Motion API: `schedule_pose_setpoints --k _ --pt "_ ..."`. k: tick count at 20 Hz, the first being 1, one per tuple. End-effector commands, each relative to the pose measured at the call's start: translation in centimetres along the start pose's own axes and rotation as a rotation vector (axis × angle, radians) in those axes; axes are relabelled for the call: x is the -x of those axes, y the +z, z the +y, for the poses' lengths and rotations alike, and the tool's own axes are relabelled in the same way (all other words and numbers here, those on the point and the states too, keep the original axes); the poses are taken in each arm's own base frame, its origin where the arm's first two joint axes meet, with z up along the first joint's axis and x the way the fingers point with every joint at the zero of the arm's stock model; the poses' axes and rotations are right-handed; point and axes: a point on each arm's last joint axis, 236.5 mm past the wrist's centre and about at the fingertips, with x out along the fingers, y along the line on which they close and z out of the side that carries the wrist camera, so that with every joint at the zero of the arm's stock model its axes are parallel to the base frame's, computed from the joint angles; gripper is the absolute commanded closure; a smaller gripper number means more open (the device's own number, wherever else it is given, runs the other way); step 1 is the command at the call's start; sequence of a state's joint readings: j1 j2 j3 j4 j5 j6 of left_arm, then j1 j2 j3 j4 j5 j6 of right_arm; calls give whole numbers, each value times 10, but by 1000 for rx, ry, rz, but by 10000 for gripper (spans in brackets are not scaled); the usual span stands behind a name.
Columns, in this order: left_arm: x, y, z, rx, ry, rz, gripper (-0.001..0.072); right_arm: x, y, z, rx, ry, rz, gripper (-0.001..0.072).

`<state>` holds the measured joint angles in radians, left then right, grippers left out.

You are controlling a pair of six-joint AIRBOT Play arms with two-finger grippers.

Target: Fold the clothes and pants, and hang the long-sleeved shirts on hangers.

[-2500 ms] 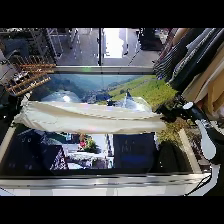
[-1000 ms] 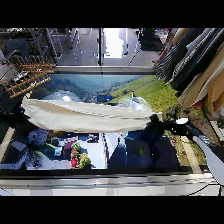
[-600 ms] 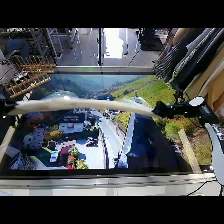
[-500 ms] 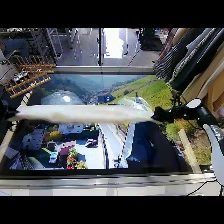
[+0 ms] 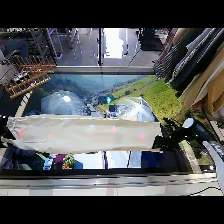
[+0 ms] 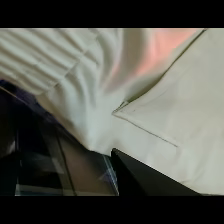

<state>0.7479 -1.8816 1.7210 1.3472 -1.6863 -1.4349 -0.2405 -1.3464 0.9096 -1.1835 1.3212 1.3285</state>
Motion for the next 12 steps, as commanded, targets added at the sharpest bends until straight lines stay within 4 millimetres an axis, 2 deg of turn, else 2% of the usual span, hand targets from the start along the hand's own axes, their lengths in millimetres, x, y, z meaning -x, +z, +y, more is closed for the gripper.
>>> schedule_pose_setpoints --k 1,3,5,6,9,12 --pt "16 -13 25 105 66 6 106 19 1 -40 -139 -9 -91 170" --pt "43 -2 28 123 85 -82 106 34 22 -63 -274 92 -215 170" --pt "75 17 19 111 86 -219 106 48 44 -74 -331 216 -339 175" --pt "88 25 6 88 60 -279 106 52 55 -78 -348 262 -388 196" --pt "115 44 -60 -66 -114 -423 106 44 74 -80 -346 326 -398 197" --pt "116 46 -110 -188 -221 -443 107 26 87 -70 -308 363 -316 198"
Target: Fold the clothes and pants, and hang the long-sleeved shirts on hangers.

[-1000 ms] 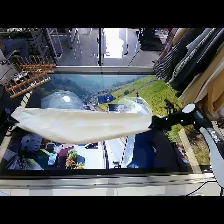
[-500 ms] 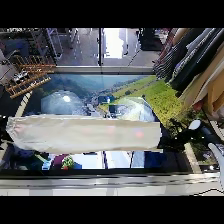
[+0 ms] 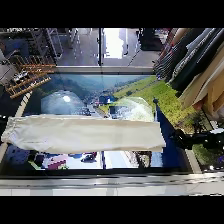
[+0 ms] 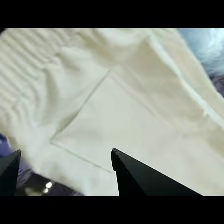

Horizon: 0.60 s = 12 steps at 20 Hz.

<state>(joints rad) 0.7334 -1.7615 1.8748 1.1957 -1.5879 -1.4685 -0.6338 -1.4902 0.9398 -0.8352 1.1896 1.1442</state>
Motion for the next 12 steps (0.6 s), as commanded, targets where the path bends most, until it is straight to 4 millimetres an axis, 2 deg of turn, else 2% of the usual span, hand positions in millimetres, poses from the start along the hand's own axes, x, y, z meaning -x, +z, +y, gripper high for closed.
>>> schedule_pose_setpoints --k 1,6,7,8,9,10,11,12 --pt "2 12 -63 -135 -150 -63 107 -23 6 12 18 72 73 198" --pt "-25 -26 -135 -373 -191 61 129 -90 -36 36 67 67 300 215" --pt "-35 -36 -153 -428 -200 86 129 -98 -41 39 79 60 319 361" --pt "-47 -49 -170 -472 -211 122 143 -101 -39 41 93 52 308 657" --pt "-60 -69 -189 -516 -227 172 291 -96 -34 44 109 47 282 693" --pt "-74 -92 -207 -558 -237 230 455 -85 -26 44 120 19 241 694" --pt "-88 -116 -222 -600 -241 288 517 -70 -16 39 140 -43 190 695" --pt "-101 -141 -236 -642 -241 347 618 -46 -5 27 166 -149 127 696"
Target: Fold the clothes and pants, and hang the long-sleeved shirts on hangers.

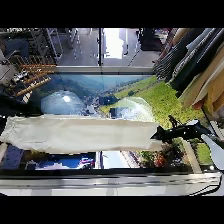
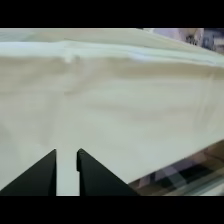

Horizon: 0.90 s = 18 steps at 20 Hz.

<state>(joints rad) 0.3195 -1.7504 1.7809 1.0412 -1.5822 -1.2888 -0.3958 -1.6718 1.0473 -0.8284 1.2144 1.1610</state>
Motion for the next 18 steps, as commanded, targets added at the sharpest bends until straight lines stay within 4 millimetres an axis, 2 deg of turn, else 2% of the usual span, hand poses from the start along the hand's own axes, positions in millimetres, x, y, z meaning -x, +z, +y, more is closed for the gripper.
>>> schedule_pose_setpoints --k 1,3,5,6,7,9,10,11,13,14,16,18 --pt "-72 -41 -74 -157 -57 202 696 61 12 -30 44 -295 -141 696" --pt "-113 -73 -110 -243 -73 298 696 129 13 -57 49 -534 -248 696" --pt "-152 -97 -139 -328 -74 337 696 194 13 -70 30 -692 -342 697" --pt "-168 -106 -152 -359 -73 345 696 216 13 -67 21 -723 -377 697" --pt "-182 -116 -167 -398 -81 357 696 232 14 -56 22 -725 -401 697" --pt "-202 -134 -195 -489 -110 387 696 235 14 -16 72 -674 -403 697" --pt "-211 -141 -199 -513 -99 400 697 225 14 15 127 -626 -389 697" --pt "-218 -145 -198 -520 -87 415 697 206 10 52 194 -556 -370 696" --pt "-229 -149 -196 -503 -98 431 696 152 -6 120 289 -423 -305 696" --pt "-229 -148 -196 -494 -104 428 697 125 -16 146 321 -389 -278 696" --pt "-215 -135 -193 -490 -97 389 697 63 -36 195 402 -337 -240 696" --pt "-183 -116 -182 -479 -76 329 697 -4 -61 242 489 -275 -216 696"
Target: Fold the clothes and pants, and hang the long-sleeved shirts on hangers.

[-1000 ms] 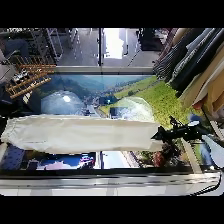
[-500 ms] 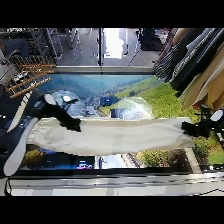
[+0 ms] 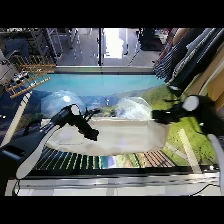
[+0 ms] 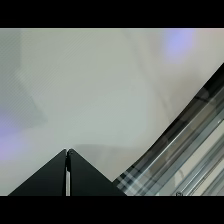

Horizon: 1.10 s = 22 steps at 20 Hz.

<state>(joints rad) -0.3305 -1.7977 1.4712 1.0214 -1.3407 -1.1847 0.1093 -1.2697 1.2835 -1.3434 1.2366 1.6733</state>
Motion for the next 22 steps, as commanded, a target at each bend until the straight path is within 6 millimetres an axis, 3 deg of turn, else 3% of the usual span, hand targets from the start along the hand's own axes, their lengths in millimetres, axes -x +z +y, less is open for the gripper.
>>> schedule_pose_setpoints --k 1,4,7,9,10,12,15,16,18,19,20,22 --pt "49 -4 20 32 54 -65 697 -58 -27 139 99 153 -5 696" --pt "115 -25 58 142 116 -139 697 -133 -73 218 141 241 59 696" --pt "148 -29 79 217 106 -231 696 -187 -113 274 178 356 194 682" --pt "153 -30 84 236 96 -246 696 -191 -120 289 262 408 275 330" --pt "153 -30 83 236 94 -245 696 -185 -109 277 298 382 276 285" --pt "148 -25 72 200 79 -243 696 -160 -70 229 324 298 258 285" --pt "128 -4 40 88 37 -248 697 -100 -11 130 225 207 199 285" --pt "117 -1 33 67 37 -230 696 -82 -2 98 161 190 180 285" --pt "88 1 28 43 36 -169 696 -58 -6 33 42 157 173 282" --pt "72 2 25 37 26 -139 697 -54 -23 4 -19 152 209 223" --pt "57 3 23 32 19 -112 696 -56 -44 -17 -61 169 253 150" --pt "28 4 21 24 10 -68 696 -72 -75 -34 -124 251 304 146"
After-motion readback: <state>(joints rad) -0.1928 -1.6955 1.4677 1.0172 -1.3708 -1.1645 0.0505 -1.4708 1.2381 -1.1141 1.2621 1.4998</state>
